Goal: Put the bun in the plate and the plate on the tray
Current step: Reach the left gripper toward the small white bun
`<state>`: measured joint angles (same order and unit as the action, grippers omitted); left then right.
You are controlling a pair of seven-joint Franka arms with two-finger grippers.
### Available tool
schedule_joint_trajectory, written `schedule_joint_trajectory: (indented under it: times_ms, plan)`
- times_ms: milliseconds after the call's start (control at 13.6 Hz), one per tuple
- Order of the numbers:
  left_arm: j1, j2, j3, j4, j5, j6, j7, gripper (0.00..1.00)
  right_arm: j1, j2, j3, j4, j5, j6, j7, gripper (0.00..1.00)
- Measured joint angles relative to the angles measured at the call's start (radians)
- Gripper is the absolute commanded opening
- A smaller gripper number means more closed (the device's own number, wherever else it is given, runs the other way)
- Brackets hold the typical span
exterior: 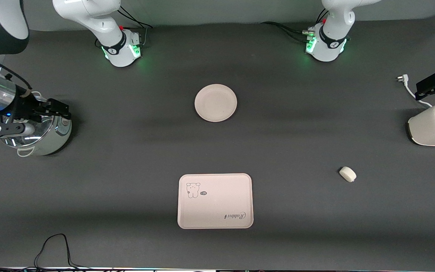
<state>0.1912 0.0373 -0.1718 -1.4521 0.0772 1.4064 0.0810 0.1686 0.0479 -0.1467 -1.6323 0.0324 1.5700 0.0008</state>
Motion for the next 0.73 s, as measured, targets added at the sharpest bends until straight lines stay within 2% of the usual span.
schedule_joint_trajectory:
  times_ms: [147,441,734]
  plan:
    - [0.0,0.001,-0.001,0.0,0.0,0.0,0.0,1.0,-0.004,0.0,-0.018,0.004,0.0,0.001,0.0,1.0]
    - [-0.001,0.019,-0.002,-0.002,0.0,0.02,0.0,1.0,0.001,0.004,-0.015,0.068,0.0,0.006,0.0,1.0]
    - [-0.004,0.157,-0.004,-0.028,0.0,0.197,-0.014,1.0,0.007,0.046,-0.007,0.116,0.0,0.008,0.0,1.0]
